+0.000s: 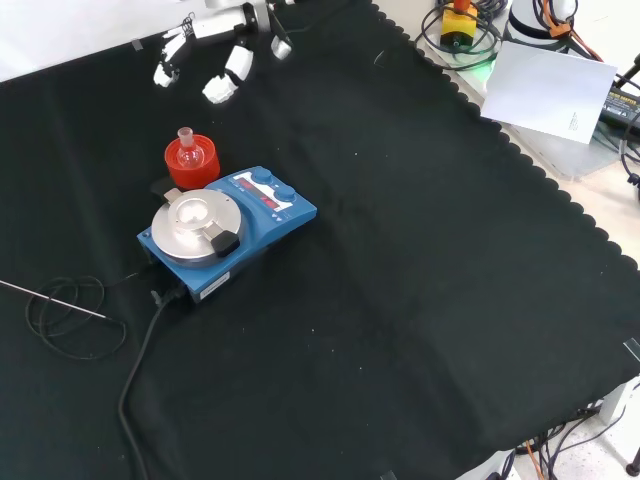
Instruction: Pick up the round-bottom flask.
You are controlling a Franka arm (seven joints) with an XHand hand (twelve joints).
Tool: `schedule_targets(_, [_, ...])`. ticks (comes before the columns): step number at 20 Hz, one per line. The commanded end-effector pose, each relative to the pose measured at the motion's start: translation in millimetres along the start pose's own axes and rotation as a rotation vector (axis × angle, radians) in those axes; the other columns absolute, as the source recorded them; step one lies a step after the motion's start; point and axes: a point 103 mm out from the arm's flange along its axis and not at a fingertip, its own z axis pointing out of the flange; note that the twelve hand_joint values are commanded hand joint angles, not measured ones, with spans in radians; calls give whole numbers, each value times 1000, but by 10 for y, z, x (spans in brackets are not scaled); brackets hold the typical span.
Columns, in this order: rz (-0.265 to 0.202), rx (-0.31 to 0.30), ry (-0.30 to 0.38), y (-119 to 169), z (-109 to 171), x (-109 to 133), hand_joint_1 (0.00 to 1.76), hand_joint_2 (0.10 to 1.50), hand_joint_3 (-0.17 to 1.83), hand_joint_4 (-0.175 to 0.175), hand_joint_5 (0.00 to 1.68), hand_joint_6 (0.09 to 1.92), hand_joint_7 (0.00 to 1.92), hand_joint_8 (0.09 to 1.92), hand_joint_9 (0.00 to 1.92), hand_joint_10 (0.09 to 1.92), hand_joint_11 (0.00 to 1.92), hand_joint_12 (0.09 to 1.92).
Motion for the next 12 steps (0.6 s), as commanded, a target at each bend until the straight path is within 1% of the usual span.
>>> schedule_targets(1, [28, -16, 24, 60, 201, -158, 820, 673, 579, -61, 596, 87, 398, 677, 498, 709, 87, 1356])
schedule_targets(7, [39, -6, 30, 103, 343, -255, 877, 642, 588, -62, 608, 87, 401, 678, 504, 706, 95, 1352])
schedule_targets(9, [50, -14, 15, 113, 400, -292, 893, 634, 592, -62, 611, 87, 402, 679, 506, 705, 96, 1352])
schedule_targets(12, [57, -9, 4, 131, 471, -321, 931, 578, 663, -59, 622, 87, 406, 679, 513, 697, 116, 1346])
